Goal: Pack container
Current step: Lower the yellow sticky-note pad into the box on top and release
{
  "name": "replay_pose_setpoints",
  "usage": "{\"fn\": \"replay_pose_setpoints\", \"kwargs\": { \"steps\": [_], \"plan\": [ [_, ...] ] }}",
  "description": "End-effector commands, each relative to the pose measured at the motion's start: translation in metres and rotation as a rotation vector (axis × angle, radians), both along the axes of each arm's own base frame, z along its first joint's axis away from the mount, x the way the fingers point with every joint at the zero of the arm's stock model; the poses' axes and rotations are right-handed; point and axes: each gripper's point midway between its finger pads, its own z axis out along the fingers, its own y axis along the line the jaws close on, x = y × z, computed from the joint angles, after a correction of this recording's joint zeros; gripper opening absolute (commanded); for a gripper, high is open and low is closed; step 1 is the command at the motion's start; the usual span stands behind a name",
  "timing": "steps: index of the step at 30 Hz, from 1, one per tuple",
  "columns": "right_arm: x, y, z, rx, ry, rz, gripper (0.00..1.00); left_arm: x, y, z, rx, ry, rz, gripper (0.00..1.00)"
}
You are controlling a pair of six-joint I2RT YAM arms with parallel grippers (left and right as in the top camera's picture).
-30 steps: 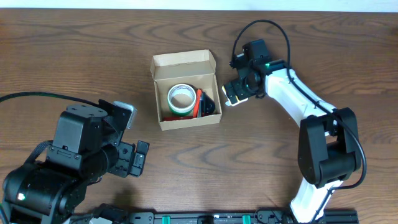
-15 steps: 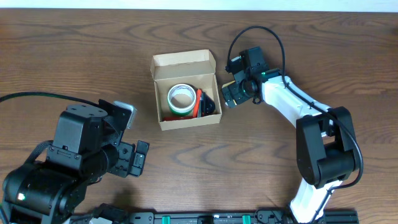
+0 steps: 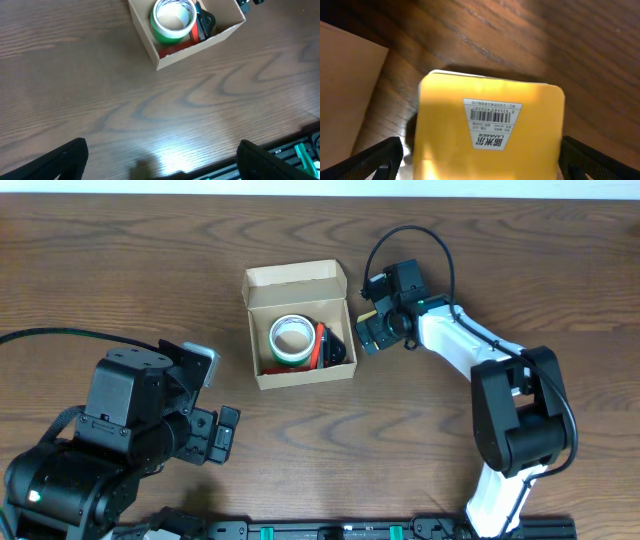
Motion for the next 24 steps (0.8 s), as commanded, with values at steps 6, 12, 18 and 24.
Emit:
{"fn": "replay_pose_setpoints", "kwargs": {
  "steps": [6,12,18,24],
  "plan": [
    [-0.007,-0.003,-0.023,0.000,0.060,-0.034,0.99,0.000,0.001,0.002,0.006,-0.007,-0.009,0.95],
    [-0.008,-0.004,-0.023,0.013,0.072,-0.077,0.93,0.000,0.001,0.002,0.006,-0.007,-0.009,0.95],
    [-0.011,-0.005,-0.024,0.021,0.090,-0.112,0.84,0.000,0.001,0.002,0.006,-0.007,-0.009,0.95],
    [-0.018,-0.007,-0.022,0.011,0.133,-0.127,0.83,0.000,0.001,0.002,0.006,-0.007,-0.009,0.95]
  ]
}}
